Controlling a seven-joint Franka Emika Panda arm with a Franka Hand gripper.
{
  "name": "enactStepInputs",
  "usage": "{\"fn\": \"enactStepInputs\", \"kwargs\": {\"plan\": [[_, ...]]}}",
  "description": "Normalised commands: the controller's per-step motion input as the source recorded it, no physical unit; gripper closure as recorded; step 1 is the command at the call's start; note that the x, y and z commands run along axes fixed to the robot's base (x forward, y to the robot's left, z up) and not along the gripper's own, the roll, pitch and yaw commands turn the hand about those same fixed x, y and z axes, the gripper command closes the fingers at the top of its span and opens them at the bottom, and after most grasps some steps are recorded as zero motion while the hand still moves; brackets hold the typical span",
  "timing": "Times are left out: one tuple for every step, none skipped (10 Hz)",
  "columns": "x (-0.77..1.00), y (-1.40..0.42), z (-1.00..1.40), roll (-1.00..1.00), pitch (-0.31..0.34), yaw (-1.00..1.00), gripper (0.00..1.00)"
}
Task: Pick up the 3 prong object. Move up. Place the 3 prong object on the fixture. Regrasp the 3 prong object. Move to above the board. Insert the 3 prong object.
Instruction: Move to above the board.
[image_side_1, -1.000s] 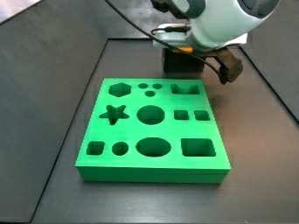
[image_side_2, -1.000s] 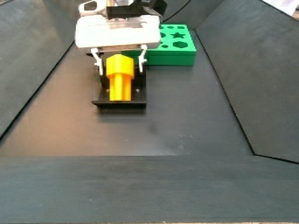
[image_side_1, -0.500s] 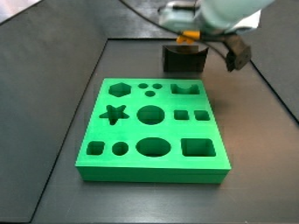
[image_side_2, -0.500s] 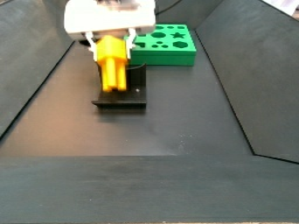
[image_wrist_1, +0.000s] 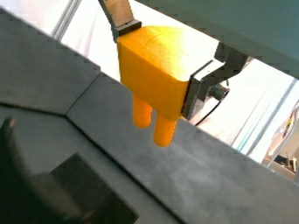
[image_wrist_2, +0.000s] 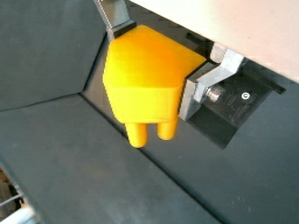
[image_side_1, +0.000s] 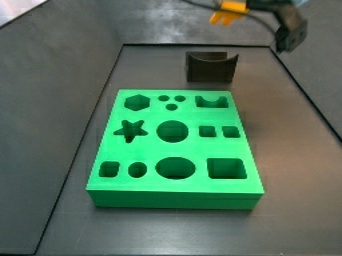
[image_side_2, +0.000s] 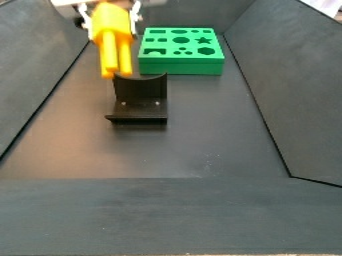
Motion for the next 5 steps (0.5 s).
{"fn": "enactStepInputs", "kwargs": {"plan": [[0.19,0.03,1.00,-0.03,0.125,0.24,1.00],[0.18,0.03,1.00,-0.04,0.079,0.24,1.00],[0.16,0.02,1.00,-0.04,0.038,0.22,1.00],[0.11,0.00,0.84,-0.03,-0.005,0.19,1.00],[0.07,0.00,0.66,-0.03,-0.024,0.16,1.00]]}}
